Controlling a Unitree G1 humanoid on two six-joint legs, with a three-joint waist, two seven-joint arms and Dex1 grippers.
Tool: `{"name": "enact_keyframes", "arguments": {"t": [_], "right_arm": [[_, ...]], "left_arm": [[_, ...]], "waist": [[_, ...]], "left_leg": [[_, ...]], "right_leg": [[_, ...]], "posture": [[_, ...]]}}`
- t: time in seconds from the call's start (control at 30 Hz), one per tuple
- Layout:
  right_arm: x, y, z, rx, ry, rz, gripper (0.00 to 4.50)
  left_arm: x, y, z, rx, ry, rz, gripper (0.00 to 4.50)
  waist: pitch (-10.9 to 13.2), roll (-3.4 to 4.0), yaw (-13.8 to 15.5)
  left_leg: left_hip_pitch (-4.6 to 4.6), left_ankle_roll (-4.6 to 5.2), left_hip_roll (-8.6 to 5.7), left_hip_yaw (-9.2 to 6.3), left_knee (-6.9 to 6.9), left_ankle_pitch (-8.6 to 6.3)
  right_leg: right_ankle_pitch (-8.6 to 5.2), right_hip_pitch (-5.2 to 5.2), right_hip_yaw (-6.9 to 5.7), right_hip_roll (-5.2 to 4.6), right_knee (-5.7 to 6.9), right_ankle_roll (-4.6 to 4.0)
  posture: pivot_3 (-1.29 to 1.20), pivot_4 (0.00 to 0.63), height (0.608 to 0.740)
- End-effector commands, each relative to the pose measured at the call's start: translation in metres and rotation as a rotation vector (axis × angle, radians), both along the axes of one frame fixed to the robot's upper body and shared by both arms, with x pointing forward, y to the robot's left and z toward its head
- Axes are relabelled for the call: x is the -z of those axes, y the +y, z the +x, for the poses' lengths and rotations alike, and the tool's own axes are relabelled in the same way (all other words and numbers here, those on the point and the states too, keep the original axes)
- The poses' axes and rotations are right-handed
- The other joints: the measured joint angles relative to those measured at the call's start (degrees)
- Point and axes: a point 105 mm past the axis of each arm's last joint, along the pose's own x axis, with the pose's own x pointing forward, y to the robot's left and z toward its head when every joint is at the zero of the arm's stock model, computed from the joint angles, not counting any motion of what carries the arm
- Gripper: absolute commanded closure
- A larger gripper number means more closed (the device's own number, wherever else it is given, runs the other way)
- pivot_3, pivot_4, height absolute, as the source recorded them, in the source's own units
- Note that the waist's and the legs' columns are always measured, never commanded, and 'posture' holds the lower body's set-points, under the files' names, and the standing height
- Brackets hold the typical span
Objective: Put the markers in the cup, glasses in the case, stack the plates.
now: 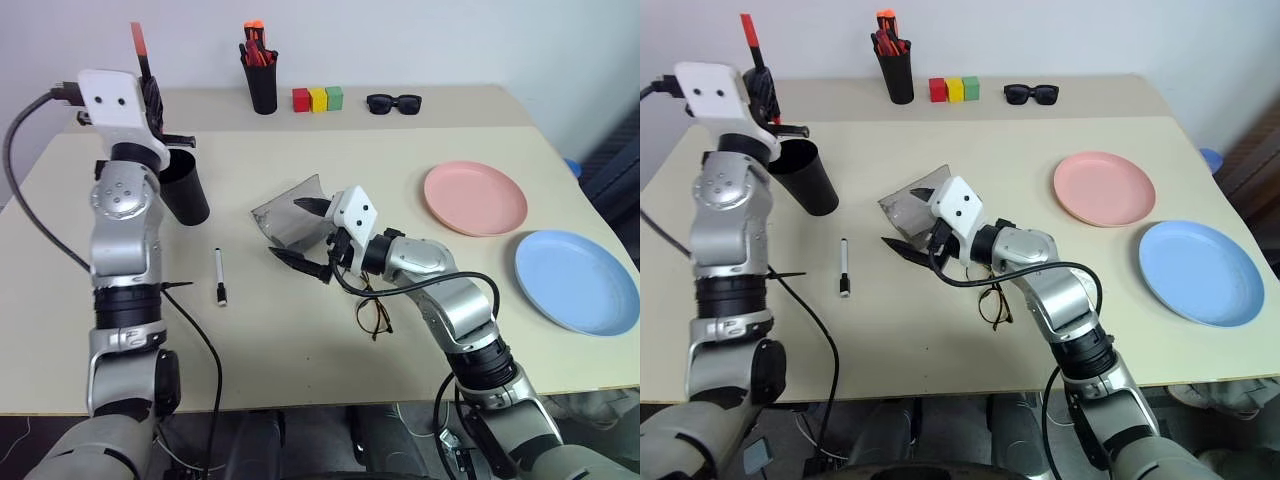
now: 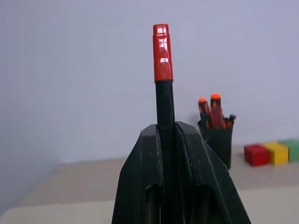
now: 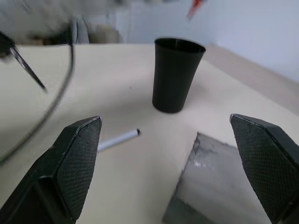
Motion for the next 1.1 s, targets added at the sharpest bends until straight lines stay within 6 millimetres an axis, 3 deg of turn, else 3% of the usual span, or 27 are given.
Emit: {"name": "enact_keyframes", "arguments": {"t": [0.03, 0.43, 0.53, 0.63, 0.83, 0.97, 1.07, 1.1], "right_arm": [[-0.013, 0.001, -0.006, 0.004, -0.051, 0.034, 0.0], [-0.028, -0.013, 0.009, 0.117, 0.002, 0.166, 0.0], [-0.028, -0.013, 0.009, 0.115, 0.011, 0.169, 0.0], [-0.027, -0.011, 0.01, 0.109, 0.018, 0.168, 0.0], [-0.024, -0.012, 0.013, 0.11, 0.023, 0.158, 0.0], [-0.016, -0.035, 0.015, 0.085, 0.022, 0.066, 0.0], [-0.01, -0.051, 0.015, 0.068, 0.022, -0.008, 0.0], [-0.007, -0.057, 0.014, 0.056, 0.025, -0.039, 0.0]], "left_arm": [[-0.012, 0.009, 0.0, -0.047, -0.091, -0.006, 4.47], [0.012, 0.01, 0.003, -0.042, -0.081, -0.058, 4.47], [0.016, 0.011, 0.001, -0.059, -0.077, -0.057, 3.27], [0.017, 0.012, 0.0, -0.066, -0.074, -0.053, 1.8], [0.005, 0.01, -0.007, -0.039, -0.08, -0.059, 1.8], [-0.008, -0.027, -0.029, 0.182, -0.016, 0.013, 1.8], [0.011, -0.032, -0.043, 0.196, 0.138, 0.011, 1.03], [0.023, -0.029, -0.047, 0.161, 0.217, 0.004, 0.49]], "waist": [[0.0, 0.0, -0.2], [0.0, 0.0, -0.1], [0.0, 0.0, -0.1], [0.0, 0.0, -0.1], [0.0, 0.0, -0.1], [0.0, 0.0, -0.2], [0.0, 0.01, -0.2], [0.0, 0.01, -0.2]], "left_leg": [[0.0, 0.0, 0.0, 0.0, 0.0, 0.0], [0.01, -0.02, 0.01, -0.01, 0.02, 0.01], [0.01, -0.02, 0.0, -0.01, 0.02, 0.01], [0.02, -0.02, 0.01, -0.02, 0.02, 0.01], [0.01, -0.02, 0.0, -0.02, 0.02, 0.02], [0.0, -0.02, 0.01, -0.02, 0.01, 0.02], [-0.01, -0.02, 0.0, -0.02, -0.02, 0.01], [0.02, -0.02, 0.0, -0.02, -0.03, 0.01]], "right_leg": [[0.0, -0.01, 0.0, 0.01, 0.0, 0.0], [0.01, 0.0, 0.0, 0.02, 0.05, 0.01], [0.01, 0.0, 0.0, 0.02, 0.06, 0.01], [0.01, -0.01, -0.01, 0.03, 0.07, 0.01], [0.01, 0.0, -0.01, 0.02, 0.07, 0.01], [0.01, 0.0, 0.0, 0.02, 0.06, 0.01], [0.0, 0.02, 0.0, -0.02, 0.04, 0.02], [0.0, 0.02, 0.0, -0.01, 0.05, 0.02]], "posture": [[0.0, 0.15, 0.74], [0.0, 0.15, 0.74], [0.0, 0.15, 0.74], [0.0, 0.15, 0.74], [0.0, 0.15, 0.74], [0.0, 0.15, 0.74], [0.0, 0.15, 0.74], [0.0, 0.15, 0.74]]}}
